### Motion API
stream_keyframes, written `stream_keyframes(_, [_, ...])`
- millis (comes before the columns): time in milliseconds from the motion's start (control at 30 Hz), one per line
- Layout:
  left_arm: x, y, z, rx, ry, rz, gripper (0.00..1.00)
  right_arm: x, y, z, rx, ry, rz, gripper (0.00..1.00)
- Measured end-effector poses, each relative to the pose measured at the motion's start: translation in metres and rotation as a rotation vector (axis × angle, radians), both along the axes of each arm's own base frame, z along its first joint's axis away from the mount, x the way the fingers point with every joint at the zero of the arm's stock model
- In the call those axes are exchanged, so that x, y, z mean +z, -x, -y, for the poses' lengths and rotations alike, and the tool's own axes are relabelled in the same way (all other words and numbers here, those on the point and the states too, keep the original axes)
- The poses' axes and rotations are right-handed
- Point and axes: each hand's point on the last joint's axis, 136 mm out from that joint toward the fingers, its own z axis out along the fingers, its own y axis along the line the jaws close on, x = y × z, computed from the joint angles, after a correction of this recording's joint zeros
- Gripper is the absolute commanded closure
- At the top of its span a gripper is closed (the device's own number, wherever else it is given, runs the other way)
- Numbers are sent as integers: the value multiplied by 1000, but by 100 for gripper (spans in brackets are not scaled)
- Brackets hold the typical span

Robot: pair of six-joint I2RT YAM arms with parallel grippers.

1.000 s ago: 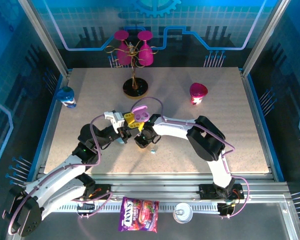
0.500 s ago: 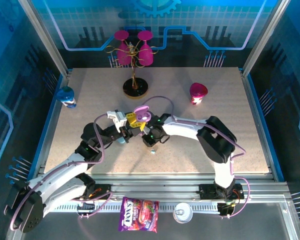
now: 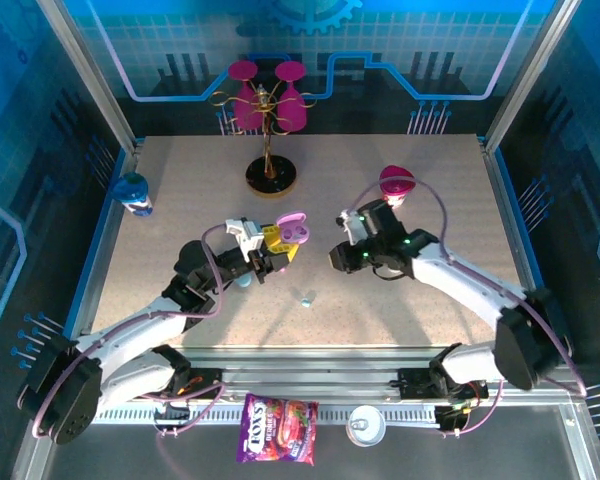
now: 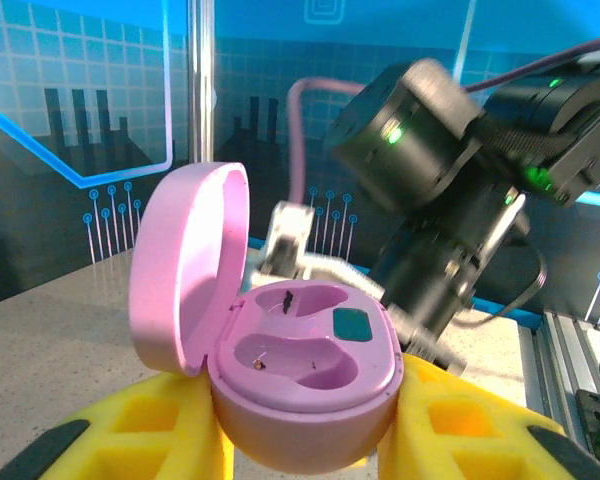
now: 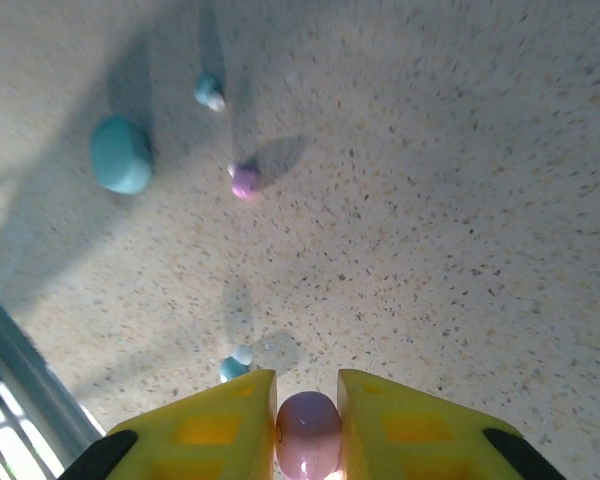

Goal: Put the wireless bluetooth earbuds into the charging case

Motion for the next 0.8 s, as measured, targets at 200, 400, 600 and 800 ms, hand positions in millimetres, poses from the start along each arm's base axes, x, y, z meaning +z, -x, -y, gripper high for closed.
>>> stream_keyframes(200, [-9, -1, 8, -45, -9, -5, 69, 58, 15, 6, 18, -153, 97, 78])
stream_keyframes(400, [-13, 4, 16, -110, -3, 8, 69, 108, 36, -4, 94, -312, 176, 80])
stream_keyframes(600, [-12, 9, 20, -158, 6, 9, 69, 128, 37, -15, 77, -445, 109, 84])
stream_keyframes(800, [-13, 11, 19, -158, -2, -1, 69, 120, 20, -9, -108, -518, -86, 84])
